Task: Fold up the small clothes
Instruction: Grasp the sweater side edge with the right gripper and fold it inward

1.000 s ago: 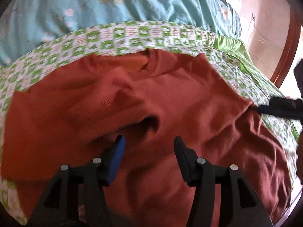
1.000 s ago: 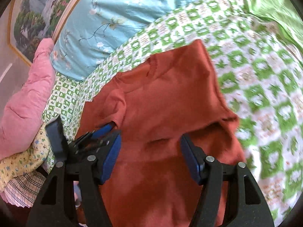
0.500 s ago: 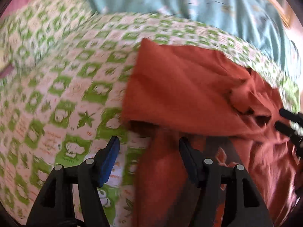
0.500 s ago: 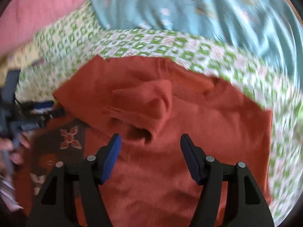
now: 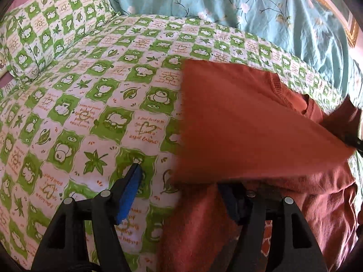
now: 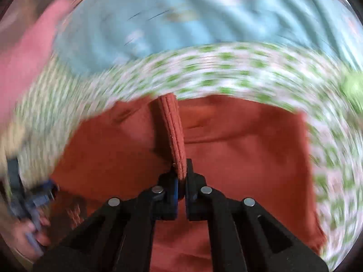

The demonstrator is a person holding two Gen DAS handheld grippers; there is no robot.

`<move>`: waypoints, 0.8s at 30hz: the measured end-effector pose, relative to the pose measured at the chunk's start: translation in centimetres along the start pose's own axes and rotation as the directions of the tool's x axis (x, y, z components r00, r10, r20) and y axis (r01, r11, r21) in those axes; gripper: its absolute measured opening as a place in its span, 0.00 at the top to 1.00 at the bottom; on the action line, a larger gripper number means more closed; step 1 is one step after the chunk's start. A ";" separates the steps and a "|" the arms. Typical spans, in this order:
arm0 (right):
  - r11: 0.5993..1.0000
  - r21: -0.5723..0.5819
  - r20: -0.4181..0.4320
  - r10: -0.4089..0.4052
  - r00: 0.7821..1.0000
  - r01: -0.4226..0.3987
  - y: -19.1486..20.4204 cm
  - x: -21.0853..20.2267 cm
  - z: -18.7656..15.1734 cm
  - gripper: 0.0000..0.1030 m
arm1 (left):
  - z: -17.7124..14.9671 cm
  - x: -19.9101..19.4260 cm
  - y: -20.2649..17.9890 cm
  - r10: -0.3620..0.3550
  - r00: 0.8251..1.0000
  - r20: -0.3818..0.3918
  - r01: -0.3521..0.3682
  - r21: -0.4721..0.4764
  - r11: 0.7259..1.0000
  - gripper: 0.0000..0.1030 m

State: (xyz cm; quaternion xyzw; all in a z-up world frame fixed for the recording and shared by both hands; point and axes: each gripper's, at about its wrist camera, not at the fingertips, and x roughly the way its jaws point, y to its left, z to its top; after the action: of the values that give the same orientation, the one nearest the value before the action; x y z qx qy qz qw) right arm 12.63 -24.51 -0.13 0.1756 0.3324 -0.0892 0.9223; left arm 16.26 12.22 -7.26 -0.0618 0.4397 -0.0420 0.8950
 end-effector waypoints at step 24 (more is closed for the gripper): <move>0.934 0.357 -0.046 0.044 0.998 -0.025 -10.7 -0.7 -3.9 0.84 | 0.2 0.0 2.1 -0.034 0.999 -0.002 0.033 -0.139 0.990 0.34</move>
State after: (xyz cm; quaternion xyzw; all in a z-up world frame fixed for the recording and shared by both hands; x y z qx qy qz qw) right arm 6.83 -32.82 -5.36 0.3477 0.3319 -0.1272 0.8676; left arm 16.45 14.32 -7.45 -0.1313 0.4424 -0.0264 0.8867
